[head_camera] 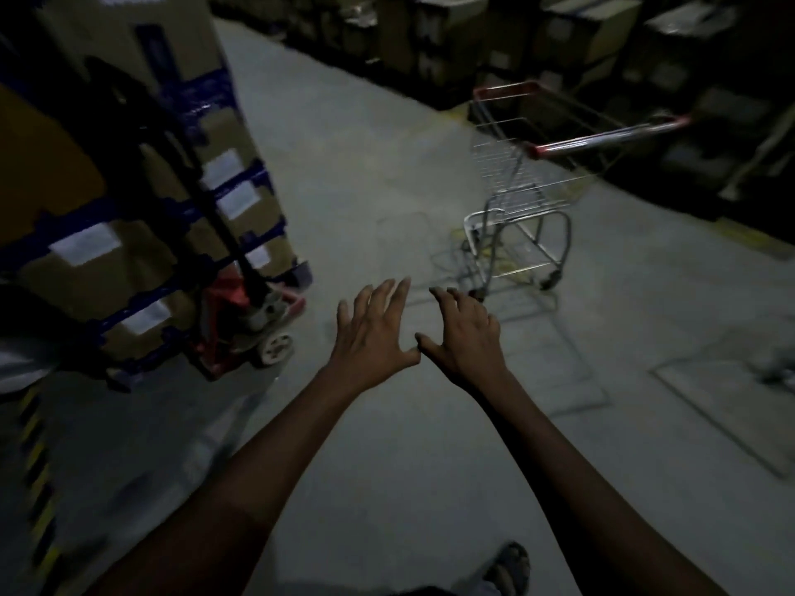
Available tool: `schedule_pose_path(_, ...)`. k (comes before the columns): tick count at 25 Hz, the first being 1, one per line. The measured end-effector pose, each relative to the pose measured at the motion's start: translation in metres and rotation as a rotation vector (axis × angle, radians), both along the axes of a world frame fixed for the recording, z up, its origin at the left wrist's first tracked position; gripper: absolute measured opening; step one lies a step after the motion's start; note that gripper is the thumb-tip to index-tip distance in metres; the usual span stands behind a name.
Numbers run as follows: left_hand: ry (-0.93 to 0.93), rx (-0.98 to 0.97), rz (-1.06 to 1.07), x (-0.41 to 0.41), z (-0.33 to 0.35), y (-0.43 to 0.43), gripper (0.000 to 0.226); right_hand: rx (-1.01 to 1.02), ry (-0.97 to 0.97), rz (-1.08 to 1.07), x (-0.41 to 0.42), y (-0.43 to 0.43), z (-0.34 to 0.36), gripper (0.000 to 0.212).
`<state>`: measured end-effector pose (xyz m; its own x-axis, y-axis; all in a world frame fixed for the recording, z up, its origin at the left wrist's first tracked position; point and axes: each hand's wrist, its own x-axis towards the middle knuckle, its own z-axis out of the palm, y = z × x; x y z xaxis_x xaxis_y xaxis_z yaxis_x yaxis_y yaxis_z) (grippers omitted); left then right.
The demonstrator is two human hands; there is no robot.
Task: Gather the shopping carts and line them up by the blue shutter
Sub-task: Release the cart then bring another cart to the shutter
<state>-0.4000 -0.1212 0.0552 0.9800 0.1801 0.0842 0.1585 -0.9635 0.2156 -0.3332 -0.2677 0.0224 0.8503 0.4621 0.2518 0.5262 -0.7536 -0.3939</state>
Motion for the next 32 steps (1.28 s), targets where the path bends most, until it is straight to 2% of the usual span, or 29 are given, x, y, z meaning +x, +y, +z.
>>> schedule_pose_path(5,-0.022,-0.046,-0.067,0.152,-0.002,-0.115,0.101,-0.103,-0.039,-0.115,0.132,-0.125,0.01,0.072)
schedule_pose_path(10,-0.013,-0.036,-0.124,0.254,-0.018,-0.161,0.101,-0.184,-0.032,-0.167,0.253,-0.187,0.002,0.075)
schedule_pose_path(21,-0.017,-0.054,-0.24,0.543,-0.048,-0.168,0.102,-0.407,0.018,-0.237,0.513,-0.216,-0.016,0.079)
schedule_pose_path(26,0.036,-0.074,-0.221,0.635,-0.052,-0.175,0.1,-0.478,0.029,-0.227,0.614,-0.22,-0.022,0.08)
schedule_pose_path(30,-0.001,0.011,-0.18,0.704,-0.069,-0.182,0.103,-0.533,0.029,-0.177,0.697,-0.234,-0.029,0.086)
schedule_pose_path(32,0.045,0.047,-0.158,0.737,-0.076,-0.189,0.102,-0.559,0.027,-0.156,0.742,-0.243,-0.035,0.088)
